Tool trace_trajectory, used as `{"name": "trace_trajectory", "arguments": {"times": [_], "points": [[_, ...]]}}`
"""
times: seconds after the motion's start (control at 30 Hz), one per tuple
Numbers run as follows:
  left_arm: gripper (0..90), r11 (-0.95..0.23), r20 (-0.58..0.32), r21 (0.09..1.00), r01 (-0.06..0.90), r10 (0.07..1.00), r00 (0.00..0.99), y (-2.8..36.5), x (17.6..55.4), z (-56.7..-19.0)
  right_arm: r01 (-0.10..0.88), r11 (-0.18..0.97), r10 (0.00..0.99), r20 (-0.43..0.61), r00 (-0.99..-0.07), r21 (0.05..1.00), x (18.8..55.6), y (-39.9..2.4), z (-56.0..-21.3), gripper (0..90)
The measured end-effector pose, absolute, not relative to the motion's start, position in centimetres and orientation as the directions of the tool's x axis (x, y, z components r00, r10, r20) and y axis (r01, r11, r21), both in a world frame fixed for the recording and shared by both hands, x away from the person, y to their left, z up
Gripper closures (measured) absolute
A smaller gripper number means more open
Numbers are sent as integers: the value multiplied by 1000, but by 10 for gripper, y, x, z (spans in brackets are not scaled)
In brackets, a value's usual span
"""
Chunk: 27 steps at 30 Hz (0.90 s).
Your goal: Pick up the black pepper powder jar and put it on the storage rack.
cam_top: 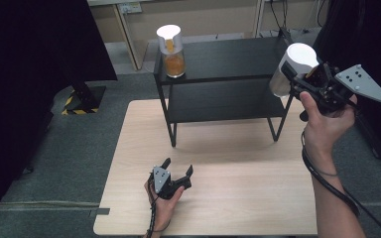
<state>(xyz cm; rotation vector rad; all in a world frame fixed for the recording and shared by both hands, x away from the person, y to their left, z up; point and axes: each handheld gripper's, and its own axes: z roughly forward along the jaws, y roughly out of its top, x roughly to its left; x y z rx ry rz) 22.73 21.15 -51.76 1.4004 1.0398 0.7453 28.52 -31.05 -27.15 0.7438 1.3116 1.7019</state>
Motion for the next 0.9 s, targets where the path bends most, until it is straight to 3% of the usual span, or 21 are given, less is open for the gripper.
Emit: {"name": "trace_trajectory", "arguments": {"times": [0.9], "points": [[90, 78, -138, 984, 162, 906, 401, 212, 227, -518, -243, -68, 911, -39, -410, 968, 319, -303, -228, 307]]}}
